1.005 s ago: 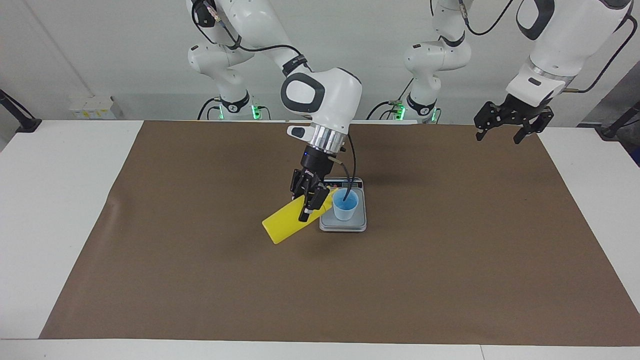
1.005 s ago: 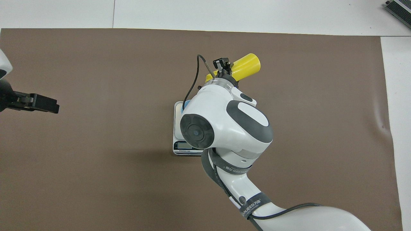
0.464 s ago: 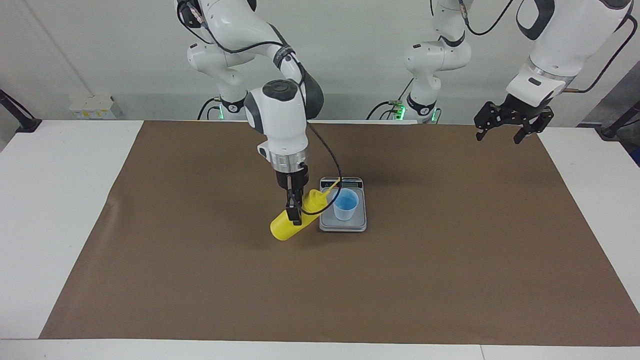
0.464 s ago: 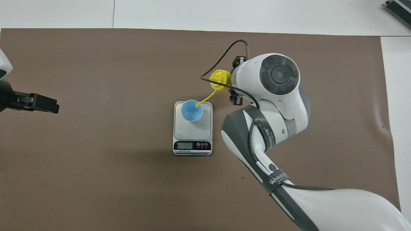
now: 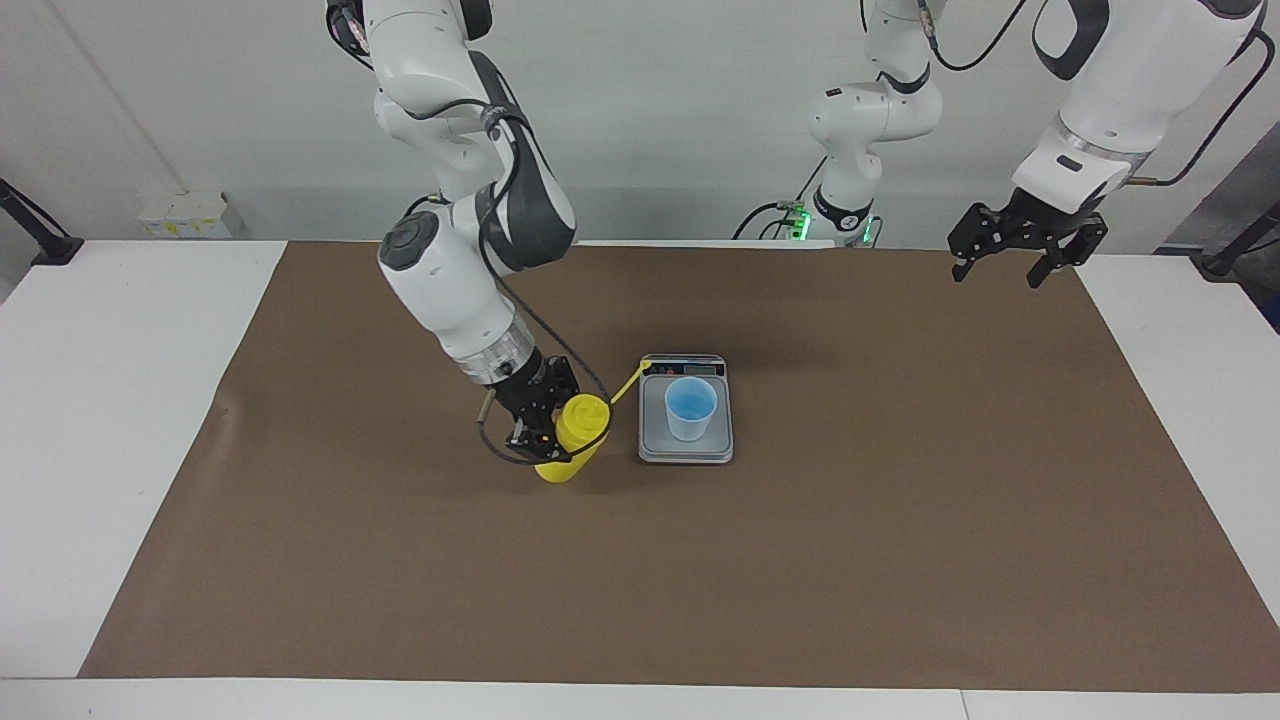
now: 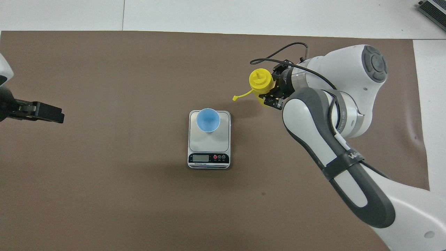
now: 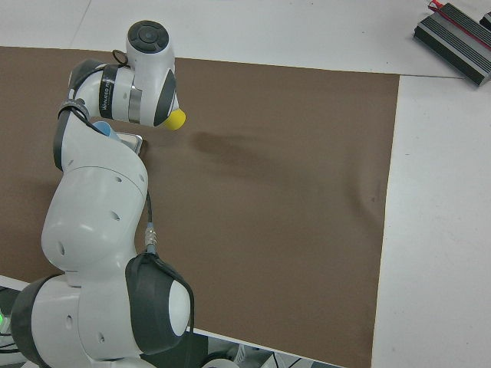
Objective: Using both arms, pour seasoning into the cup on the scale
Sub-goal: 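Lower the yellow bottle onto the table with the right gripper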
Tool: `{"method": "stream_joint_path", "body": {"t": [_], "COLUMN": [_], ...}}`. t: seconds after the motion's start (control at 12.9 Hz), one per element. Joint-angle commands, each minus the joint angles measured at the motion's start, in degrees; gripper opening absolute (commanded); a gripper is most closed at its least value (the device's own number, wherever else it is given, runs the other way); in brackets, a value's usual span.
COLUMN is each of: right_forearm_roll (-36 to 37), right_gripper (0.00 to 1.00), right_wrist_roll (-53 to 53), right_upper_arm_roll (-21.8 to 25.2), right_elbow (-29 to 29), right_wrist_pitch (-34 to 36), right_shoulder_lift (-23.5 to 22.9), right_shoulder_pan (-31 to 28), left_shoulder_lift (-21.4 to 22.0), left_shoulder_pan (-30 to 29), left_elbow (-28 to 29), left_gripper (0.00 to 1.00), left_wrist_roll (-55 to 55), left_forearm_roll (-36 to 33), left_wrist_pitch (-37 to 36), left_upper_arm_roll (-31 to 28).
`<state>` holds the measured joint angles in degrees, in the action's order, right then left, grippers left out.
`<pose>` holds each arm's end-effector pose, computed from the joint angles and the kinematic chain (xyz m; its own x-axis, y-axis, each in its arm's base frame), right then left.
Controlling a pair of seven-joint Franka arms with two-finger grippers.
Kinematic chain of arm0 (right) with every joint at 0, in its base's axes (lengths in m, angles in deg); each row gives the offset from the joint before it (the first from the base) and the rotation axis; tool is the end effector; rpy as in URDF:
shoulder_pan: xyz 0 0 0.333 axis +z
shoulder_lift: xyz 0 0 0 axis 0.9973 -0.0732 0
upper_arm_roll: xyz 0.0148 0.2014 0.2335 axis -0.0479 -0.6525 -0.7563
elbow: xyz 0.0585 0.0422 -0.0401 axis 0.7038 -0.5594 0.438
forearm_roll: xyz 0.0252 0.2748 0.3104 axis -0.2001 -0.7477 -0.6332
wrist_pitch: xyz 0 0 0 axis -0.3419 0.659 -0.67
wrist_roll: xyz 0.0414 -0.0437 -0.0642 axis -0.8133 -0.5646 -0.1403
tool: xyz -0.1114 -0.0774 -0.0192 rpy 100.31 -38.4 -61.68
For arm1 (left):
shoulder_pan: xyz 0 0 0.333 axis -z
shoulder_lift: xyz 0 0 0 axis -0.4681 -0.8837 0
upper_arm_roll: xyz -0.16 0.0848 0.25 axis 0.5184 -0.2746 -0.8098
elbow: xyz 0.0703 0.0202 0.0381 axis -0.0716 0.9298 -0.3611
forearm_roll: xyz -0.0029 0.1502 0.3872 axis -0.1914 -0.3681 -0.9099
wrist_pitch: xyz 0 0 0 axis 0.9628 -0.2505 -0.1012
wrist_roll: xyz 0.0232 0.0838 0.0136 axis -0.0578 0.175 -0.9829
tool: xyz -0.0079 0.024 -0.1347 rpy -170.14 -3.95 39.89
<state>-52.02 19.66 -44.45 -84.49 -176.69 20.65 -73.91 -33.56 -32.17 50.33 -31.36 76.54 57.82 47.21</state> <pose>0.6738 0.1930 0.3708 -0.2525 -0.8649 -0.4337 -0.9563 0.2914 -0.0243 0.5633 -0.0550 0.5879 0.9895 -0.1445 0.0051 -0.1446 -0.9891 0.0268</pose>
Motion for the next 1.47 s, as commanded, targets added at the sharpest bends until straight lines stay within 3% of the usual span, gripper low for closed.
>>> {"method": "stream_joint_path", "body": {"t": [0.0, 0.31, 0.54, 0.85, 1.16, 1.24, 1.31, 1.39], "right_forearm_roll": [-5.01, -5.72, -9.59, -9.5, -5.46, -5.55, -5.55, -4.94], "right_gripper": [0.0, 0.0, 0.0, 0.0, 0.0, 0.13, 0.82, 1.0], "right_wrist_roll": [-9.83, -24.15, -42.5, -56.85, -65.84, -65.68, -64.89, -63.93], "right_upper_arm_roll": [-0.74, -0.74, -0.66, -0.48, -0.39, -0.39, -0.3, -0.3], "right_elbow": [-7.85, -12.35, -13.58, -14.81, -15.69, -15.87, -15.87, -15.78], "right_wrist_pitch": [0.1, 8.42, 17.22, 28.12, 31.31, 31.31, 31.05, 30.7], "right_shoulder_lift": [4.65, 7.55, 8.7, 9.49, 9.06, 9.14, 9.14, 9.14], "right_shoulder_pan": [-3.53, -8.01, -13.9, -22.51, -24.99, -24.99, -24.9, -24.9], "left_shoulder_lift": [1.69, 1.69, 1.69, 1.69, 1.69, 1.69, 1.69, 1.69], "left_shoulder_pan": [-1.01, -1.01, -1.01, -1.01, -1.01, -1.01, -1.01, -1.01], "left_elbow": [1.69, 1.69, 1.69, 1.69, 1.69, 1.69, 1.69, 1.69], "left_gripper": [1.0, 1.0, 1.0, 1.0, 1.0, 1.0, 1.0, 1.0], "left_wrist_roll": [0.14, 0.05, 0.14, 0.14, 0.14, 0.14, 0.14, 0.14], "left_forearm_roll": [-0.69, -0.69, -0.69, -0.69, -0.69, -0.69, -0.69, -0.69], "left_wrist_pitch": [-0.14, -0.14, -0.14, -0.14, -0.14, -0.14, -0.14, -0.14], "left_upper_arm_roll": [0.54, 0.54, 0.54, 0.54, 0.54, 0.54, 0.54, 0.54]}}
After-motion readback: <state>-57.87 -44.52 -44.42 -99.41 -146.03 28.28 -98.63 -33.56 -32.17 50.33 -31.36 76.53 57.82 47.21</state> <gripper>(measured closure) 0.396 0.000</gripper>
